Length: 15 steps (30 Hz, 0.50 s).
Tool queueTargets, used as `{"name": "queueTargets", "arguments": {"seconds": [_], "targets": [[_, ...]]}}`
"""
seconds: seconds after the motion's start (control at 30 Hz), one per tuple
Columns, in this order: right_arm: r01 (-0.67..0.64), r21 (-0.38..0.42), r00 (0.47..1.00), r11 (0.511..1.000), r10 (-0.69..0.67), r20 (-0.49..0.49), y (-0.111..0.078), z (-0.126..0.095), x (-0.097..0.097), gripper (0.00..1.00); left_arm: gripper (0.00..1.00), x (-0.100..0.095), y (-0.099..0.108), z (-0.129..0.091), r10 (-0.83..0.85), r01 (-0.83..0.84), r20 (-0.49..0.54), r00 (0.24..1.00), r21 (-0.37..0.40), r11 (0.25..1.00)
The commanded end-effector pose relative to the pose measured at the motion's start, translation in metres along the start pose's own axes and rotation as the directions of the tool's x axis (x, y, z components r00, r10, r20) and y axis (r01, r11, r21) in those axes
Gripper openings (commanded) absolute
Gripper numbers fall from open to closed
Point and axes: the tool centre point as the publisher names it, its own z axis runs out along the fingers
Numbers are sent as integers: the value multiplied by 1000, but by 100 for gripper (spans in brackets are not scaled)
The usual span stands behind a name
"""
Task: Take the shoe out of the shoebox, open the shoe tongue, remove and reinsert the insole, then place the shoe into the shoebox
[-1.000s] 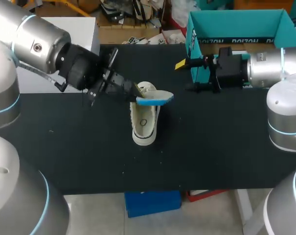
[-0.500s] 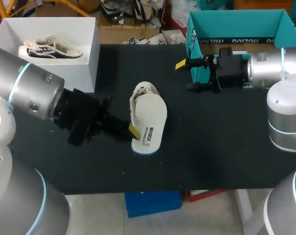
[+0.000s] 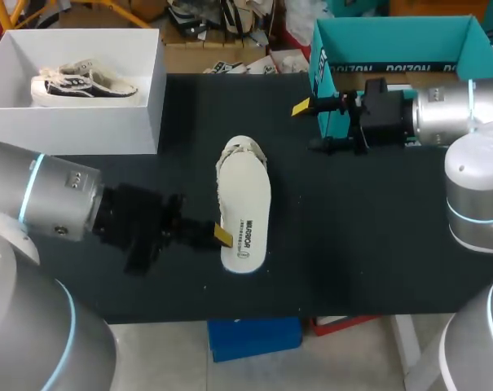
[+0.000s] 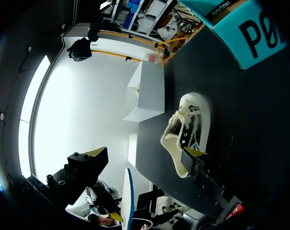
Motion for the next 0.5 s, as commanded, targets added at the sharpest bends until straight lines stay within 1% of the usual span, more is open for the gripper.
{"name": "queueTargets", "arguments": {"seconds": [0.03, 0.07, 0.1, 0.13, 0.17, 0.2, 0.23, 0.27, 0.37, 0.5], "targets": [[0, -3, 1000, 1000, 0, -1, -1, 1, -1, 100, 0, 0, -4, 0, 1, -2, -2, 1000, -36, 999], [0, -3, 1000, 1000, 0, -1, -1, 1, -1, 100, 0, -1, -7, 3, 60, -60, -10, 998, -47, 997], [0, -3, 1000, 1000, 0, -1, -1, 1, -1, 100, 0, 1, -9, 6, 73, -73, -10, 997, -52, 996], [0, -3, 1000, 1000, 0, -1, -1, 1, -1, 100, 0, 4, -8, 8, 68, -67, 14, 998, -43, 997], [0, -3, 1000, 1000, 0, -1, -1, 1, -1, 100, 0, 8, -7, 10, 98, -97, 19, 995, -68, 993], [0, -3, 1000, 1000, 0, -1, -1, 1, -1, 100, 0, 11, -6, 11, 154, -153, 1, 988, -98, 983], [0, -3, 1000, 1000, 0, -1, -1, 1, -1, 100, 0, 15, -4, 12, 178, -177, -1, 984, -104, 979], [0, -3, 1000, 1000, 0, -1, -1, 1, -1, 100, 0, 19, -1, 13, 173, -170, 17, 985, -110, 979], [0, -3, 1000, 1000, 0, -1, -1, 1, -1, 100, 0, 30, 10, 15, 192, -188, 23, 981, -130, 974], [0, -3, 1000, 1000, 0, -1, -1, 1, -1, 100, 0, 45, 29, 18, 205, -198, 41, 978, -131, 971]]}}
